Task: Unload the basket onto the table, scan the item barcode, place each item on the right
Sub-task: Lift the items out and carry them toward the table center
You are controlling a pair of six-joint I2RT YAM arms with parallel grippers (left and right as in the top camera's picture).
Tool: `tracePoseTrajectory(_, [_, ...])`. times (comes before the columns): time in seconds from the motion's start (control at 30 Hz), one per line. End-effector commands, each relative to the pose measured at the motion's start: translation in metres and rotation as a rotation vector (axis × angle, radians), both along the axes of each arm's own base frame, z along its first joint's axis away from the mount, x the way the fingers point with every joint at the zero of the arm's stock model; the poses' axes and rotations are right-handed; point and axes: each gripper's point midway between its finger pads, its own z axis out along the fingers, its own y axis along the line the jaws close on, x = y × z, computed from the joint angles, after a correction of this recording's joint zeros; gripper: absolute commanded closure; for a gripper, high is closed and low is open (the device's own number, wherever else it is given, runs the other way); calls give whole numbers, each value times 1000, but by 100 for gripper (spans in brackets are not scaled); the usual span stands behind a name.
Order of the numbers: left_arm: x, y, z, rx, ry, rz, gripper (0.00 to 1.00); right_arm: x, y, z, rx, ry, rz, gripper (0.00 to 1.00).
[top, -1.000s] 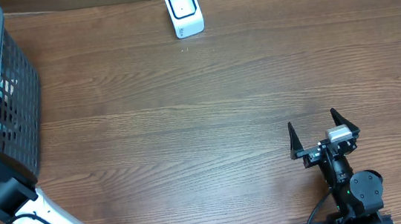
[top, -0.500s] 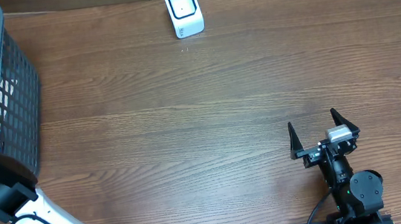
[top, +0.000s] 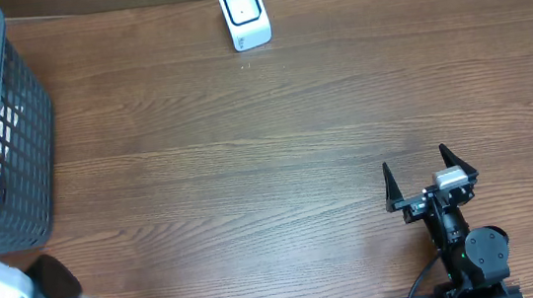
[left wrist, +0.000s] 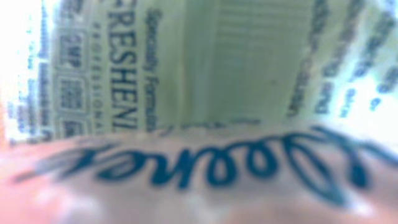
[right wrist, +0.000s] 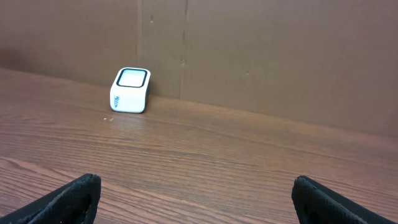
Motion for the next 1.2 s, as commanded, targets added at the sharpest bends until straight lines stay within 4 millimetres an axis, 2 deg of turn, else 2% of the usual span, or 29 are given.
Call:
tracePoseTrajectory(0.0, [-11, -54, 48, -20, -151, -44, 82, 0, -1, -1, 0, -5, -5, 0])
tracePoseTrajectory(0.13, [-12, -102, 58, -103, -193, -102, 85, 0, -1, -1, 0, -5, -5, 0])
tracePoseTrajectory(0.27, [-8, -148, 46, -234, -164, -159, 86, 0, -1, -1, 0, -5, -5, 0])
tracePoseTrajectory(0.47, [-5, -220, 2, -341, 33, -272, 87, 0, -1, -1, 0, -5, -5, 0])
tracePoseTrajectory(0.6, [-5, -267, -29, -320, 185, -339, 89, 0, -1, -1, 0, -5, -5, 0])
tracePoseTrajectory(0.63, [-3, -278, -35, -311, 209, -367, 95, 0, -1, -1, 0, -5, -5, 0])
tracePoseTrajectory(0.67, [0, -293, -41, -302, 233, -400, 96, 0, -1, -1, 0, -5, -5, 0])
tracePoseTrajectory(0.77, [6, -338, -60, -297, 304, -487, 96, 0, -1, -1, 0, -5, -5, 0])
tracePoseTrajectory(0.87, [11, -374, -81, -270, 372, -537, 96, 0, -1, -1, 0, -5, -5, 0])
tracePoseTrajectory(0.9, [12, -397, -97, -264, 420, -573, 96, 0, -1, -1, 0, -5, -5, 0])
tracePoseTrajectory(0.97, [13, -414, -109, -257, 456, -594, 96, 0, -1, -1, 0, -5, -5, 0])
tracePoseTrajectory(1.03, [15, -445, -138, -253, 532, -614, 96, 0, -1, -1, 0, -5, -5, 0])
tracePoseTrajectory(1.17, [12, -485, -180, -276, 642, -611, 96, 0, -1, -1, 0, -5, -5, 0])
